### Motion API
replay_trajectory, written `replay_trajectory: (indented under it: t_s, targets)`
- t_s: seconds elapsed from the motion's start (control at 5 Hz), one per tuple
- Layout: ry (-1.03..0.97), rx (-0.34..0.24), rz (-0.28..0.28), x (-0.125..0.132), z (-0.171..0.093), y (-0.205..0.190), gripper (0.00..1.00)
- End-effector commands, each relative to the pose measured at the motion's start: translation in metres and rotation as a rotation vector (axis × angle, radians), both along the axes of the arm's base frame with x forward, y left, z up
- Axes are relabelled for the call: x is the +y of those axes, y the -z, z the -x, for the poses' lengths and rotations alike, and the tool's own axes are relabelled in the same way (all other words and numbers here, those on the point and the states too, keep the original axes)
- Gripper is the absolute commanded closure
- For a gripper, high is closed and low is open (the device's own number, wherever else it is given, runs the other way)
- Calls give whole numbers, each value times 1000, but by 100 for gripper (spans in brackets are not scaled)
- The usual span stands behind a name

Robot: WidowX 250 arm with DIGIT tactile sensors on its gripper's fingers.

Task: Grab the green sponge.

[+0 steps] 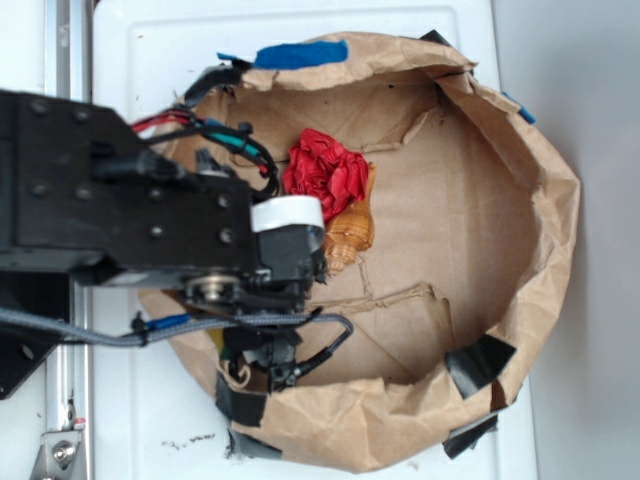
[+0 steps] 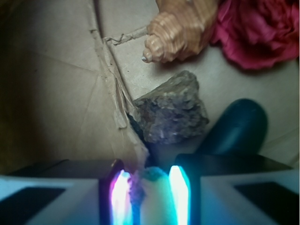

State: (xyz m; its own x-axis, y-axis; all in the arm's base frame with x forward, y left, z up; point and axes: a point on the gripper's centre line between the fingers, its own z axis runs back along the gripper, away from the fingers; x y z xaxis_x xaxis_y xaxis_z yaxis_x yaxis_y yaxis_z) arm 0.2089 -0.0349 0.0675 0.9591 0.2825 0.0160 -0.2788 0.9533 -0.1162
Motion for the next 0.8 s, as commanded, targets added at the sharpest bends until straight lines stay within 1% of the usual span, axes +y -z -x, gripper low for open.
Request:
replay_trajectory:
  t_s: [0.0,0.2,0.4,0.6]
  targets:
    - [131,-119,-51,28,-40,-53,100]
    - [226,-92,-83,46,-45,-75,100]
    - [226,-160,-157,50,-41,-100,100]
    - [227,-204,-120,51,-44,-125,100]
